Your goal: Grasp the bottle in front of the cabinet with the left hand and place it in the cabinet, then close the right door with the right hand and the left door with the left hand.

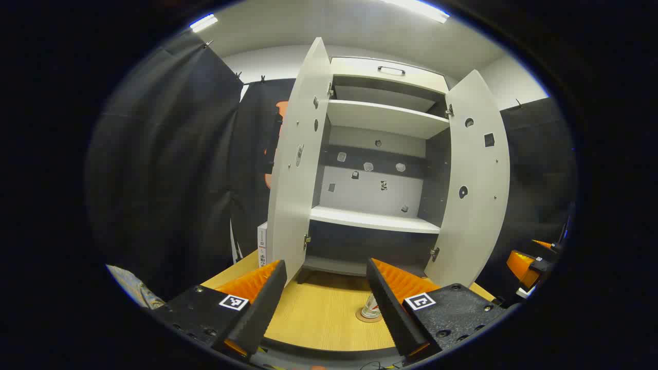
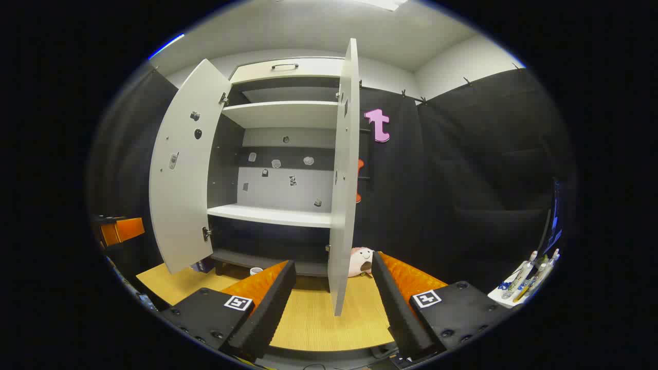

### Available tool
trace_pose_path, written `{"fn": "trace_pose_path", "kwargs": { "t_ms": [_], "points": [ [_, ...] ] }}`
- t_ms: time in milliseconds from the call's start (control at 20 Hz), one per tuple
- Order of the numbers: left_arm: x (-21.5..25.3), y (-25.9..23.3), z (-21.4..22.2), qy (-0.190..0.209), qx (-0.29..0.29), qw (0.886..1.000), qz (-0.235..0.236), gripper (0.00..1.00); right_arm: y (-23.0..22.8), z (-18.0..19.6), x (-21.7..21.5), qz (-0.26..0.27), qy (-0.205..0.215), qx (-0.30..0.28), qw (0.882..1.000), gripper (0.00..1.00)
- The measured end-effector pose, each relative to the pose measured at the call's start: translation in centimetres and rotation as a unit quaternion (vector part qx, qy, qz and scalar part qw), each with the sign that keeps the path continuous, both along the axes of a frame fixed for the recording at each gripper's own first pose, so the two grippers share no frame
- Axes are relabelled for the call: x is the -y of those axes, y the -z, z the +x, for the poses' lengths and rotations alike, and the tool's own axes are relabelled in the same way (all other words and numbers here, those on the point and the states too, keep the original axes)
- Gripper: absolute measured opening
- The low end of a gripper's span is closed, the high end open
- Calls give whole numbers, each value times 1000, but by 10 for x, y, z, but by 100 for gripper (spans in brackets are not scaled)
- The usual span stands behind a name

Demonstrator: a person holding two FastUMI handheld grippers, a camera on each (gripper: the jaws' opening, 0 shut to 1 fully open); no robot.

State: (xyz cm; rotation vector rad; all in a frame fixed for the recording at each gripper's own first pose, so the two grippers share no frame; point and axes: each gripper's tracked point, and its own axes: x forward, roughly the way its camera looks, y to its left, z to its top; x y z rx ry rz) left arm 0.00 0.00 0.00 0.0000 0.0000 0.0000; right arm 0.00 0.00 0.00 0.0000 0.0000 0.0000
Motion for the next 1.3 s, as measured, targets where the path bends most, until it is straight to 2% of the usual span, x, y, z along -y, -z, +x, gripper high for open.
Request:
{"fn": "trace_pose_path", "kwargs": {
  "t_ms": [300,350,400,750,800,850,1250,1300],
  "points": [
    [11,1,4,19,-18,1000,12,95,-5,0,7,4,12,10,1000,97],
    [12,0,3,21,-21,1000,10,95,-6,-1,7,2,13,11,1000,100],
    [13,-1,4,23,-22,999,7,95,-5,-1,9,0,15,10,1000,97],
    [14,-1,12,21,-16,1000,10,95,-3,5,13,0,25,7,1000,97],
    [14,-2,12,21,-15,1000,10,95,-5,6,13,-1,26,6,1000,100],
    [14,-2,13,21,-16,1000,10,95,-4,5,13,0,27,4,1000,97],
    [22,5,25,36,-1,999,27,95,3,2,13,-4,32,-7,999,97],
    [26,7,27,39,6,999,34,95,3,2,14,-7,34,-7,999,92]
  ]
}}
